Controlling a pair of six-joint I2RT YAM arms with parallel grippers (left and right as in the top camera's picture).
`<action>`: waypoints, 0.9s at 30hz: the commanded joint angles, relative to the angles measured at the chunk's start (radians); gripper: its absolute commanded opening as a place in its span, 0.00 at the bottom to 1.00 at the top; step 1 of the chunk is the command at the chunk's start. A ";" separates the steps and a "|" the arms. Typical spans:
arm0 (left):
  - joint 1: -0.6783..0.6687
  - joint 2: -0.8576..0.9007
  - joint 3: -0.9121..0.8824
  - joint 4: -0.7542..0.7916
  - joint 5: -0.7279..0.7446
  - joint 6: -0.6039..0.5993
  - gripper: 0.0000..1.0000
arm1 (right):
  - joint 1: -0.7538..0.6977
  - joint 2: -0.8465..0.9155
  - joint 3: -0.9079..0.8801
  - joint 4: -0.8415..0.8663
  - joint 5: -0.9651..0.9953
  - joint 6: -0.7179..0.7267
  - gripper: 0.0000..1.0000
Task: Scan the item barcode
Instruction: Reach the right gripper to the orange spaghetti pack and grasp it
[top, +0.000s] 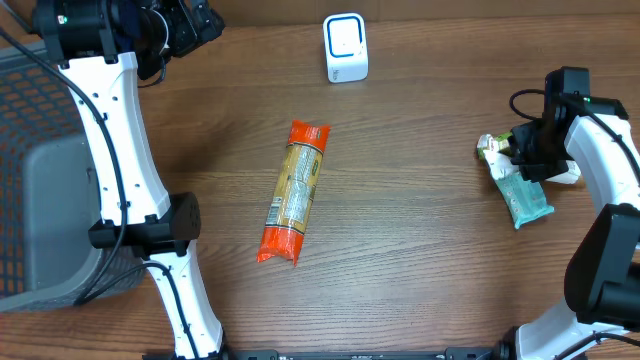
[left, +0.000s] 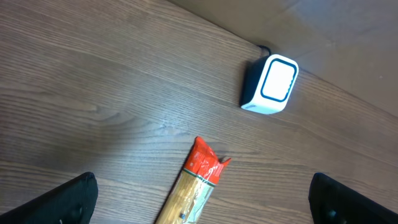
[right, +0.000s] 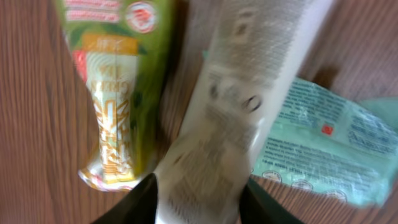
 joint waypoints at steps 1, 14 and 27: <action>-0.007 -0.005 0.001 0.001 0.004 -0.011 1.00 | 0.004 -0.025 0.055 0.002 -0.106 -0.285 0.46; -0.007 -0.005 0.001 0.001 0.004 -0.011 0.99 | 0.332 -0.030 0.408 -0.164 -0.243 -0.534 0.80; -0.007 -0.005 0.001 0.001 0.004 -0.011 1.00 | 0.834 0.153 0.359 0.079 -0.241 -0.523 0.88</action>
